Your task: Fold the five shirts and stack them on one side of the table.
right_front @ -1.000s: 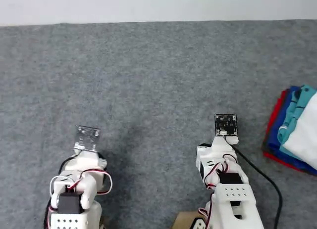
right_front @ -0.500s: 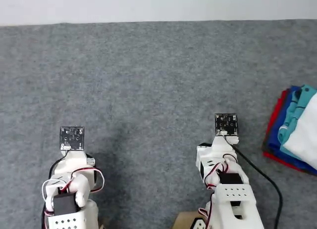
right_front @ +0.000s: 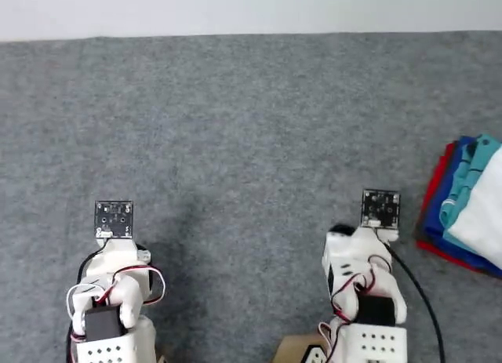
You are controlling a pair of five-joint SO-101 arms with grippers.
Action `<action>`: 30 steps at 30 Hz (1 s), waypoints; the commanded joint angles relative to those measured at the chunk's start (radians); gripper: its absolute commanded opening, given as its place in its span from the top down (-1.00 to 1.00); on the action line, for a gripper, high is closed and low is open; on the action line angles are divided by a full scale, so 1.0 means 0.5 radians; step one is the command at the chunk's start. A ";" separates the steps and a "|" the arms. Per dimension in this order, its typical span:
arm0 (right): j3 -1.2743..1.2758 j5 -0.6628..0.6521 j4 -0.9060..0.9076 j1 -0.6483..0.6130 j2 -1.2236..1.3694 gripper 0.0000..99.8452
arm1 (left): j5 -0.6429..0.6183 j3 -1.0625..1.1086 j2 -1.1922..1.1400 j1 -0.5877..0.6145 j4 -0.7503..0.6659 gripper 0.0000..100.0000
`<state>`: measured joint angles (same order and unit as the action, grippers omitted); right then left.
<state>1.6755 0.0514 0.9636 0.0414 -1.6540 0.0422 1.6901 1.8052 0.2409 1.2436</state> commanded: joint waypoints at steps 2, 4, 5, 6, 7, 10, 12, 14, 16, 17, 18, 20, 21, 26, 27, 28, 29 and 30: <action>0.018 -0.018 0.637 0.087 -0.250 0.98 | 0.012 -0.014 0.006 0.009 -0.003 0.99; 0.015 -0.025 0.689 0.100 -0.318 0.98 | 0.012 -0.014 0.006 0.009 -0.003 0.99; 0.015 -0.025 0.692 0.100 -0.327 0.98 | 0.012 -0.014 0.006 0.009 -0.003 0.99; 0.015 -0.025 0.692 0.100 -0.327 0.98 | 0.012 -0.014 0.006 0.009 -0.003 0.99; 0.015 -0.025 0.692 0.100 -0.327 0.98 | 0.012 -0.014 0.006 0.009 -0.003 0.99; 0.015 -0.025 0.692 0.100 -0.327 0.98 | 0.012 -0.014 0.006 0.009 -0.003 0.99; 0.015 -0.025 0.692 0.100 -0.327 0.98 | 0.012 -0.014 0.006 0.009 -0.003 0.99; 0.015 -0.025 0.692 0.115 -0.327 0.98 | 0.012 -0.014 0.006 0.009 -0.003 0.99; 0.015 -0.025 0.692 0.167 -0.327 0.98 | 0.012 -0.014 0.006 0.009 -0.003 0.99; 0.015 -0.025 0.692 0.192 -0.327 0.98 | 0.012 -0.014 0.006 0.009 -0.003 0.99; 0.015 -0.025 0.692 0.219 -0.327 0.98 | 0.012 -0.014 0.006 0.009 -0.003 0.99; 0.015 -0.025 0.692 0.213 -0.327 0.98 | 0.012 -0.014 0.006 0.009 -0.003 0.99; 0.015 -0.025 0.692 0.186 -0.327 0.98 | 0.012 -0.014 0.006 0.009 -0.003 0.99; 0.015 -0.025 0.692 0.127 -0.330 0.98 | 0.012 -0.014 0.006 0.009 -0.003 0.99; 0.015 -0.025 0.692 0.124 -0.330 0.98 | 0.012 -0.014 0.006 0.009 -0.003 0.99; 0.015 -0.025 0.692 0.124 -0.330 0.98 | 0.012 -0.014 0.006 0.009 -0.003 0.99; 0.015 -0.025 0.692 0.124 -0.330 0.98 | 0.012 -0.014 0.006 0.009 -0.003 0.99; 0.015 -0.025 0.692 0.124 -0.330 0.98 | 0.012 -0.014 0.006 0.009 -0.003 0.99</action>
<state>1.6694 0.0514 1.3042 0.1135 -1.8059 0.0422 1.6901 1.8052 0.2409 1.2436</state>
